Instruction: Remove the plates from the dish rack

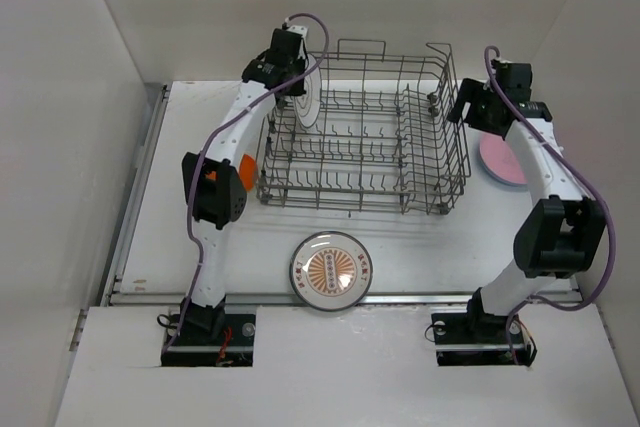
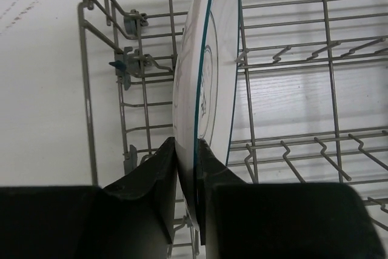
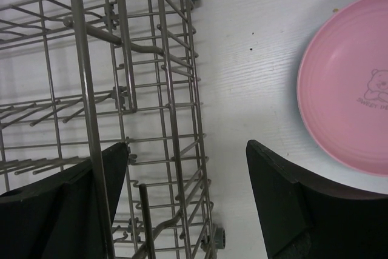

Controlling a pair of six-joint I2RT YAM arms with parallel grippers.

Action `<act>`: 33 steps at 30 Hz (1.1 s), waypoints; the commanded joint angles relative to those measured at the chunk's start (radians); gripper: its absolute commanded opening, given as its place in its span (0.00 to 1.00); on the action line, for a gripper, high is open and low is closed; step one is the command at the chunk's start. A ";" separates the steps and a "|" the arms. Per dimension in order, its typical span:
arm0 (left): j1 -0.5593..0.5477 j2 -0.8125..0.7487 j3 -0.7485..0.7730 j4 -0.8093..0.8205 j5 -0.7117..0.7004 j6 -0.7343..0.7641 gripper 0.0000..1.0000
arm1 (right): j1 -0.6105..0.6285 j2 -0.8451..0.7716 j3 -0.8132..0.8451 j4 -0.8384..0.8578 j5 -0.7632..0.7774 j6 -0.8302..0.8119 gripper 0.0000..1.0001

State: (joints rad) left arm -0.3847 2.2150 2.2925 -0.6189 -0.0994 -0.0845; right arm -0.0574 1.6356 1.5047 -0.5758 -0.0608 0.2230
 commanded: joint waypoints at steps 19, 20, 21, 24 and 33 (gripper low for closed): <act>0.087 -0.161 0.190 -0.140 0.342 -0.077 0.00 | 0.007 0.040 0.143 0.010 -0.007 -0.013 0.82; 0.098 -0.161 0.190 -0.149 0.351 -0.077 0.00 | 0.007 0.040 0.134 0.010 -0.007 -0.013 0.82; 0.107 -0.172 0.180 -0.150 0.351 -0.077 0.00 | 0.007 0.040 0.134 0.010 -0.007 -0.013 0.82; 0.127 -0.195 0.160 -0.172 0.409 -0.087 0.00 | 0.007 0.040 0.134 0.019 -0.026 -0.013 0.82; 0.170 -0.238 0.093 -0.231 0.616 -0.086 0.00 | 0.007 0.059 0.172 0.019 -0.027 -0.013 0.82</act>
State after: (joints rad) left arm -0.2348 2.0468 2.4046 -0.8555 0.3820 -0.1596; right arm -0.0574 1.6985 1.6157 -0.5831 -0.0753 0.2199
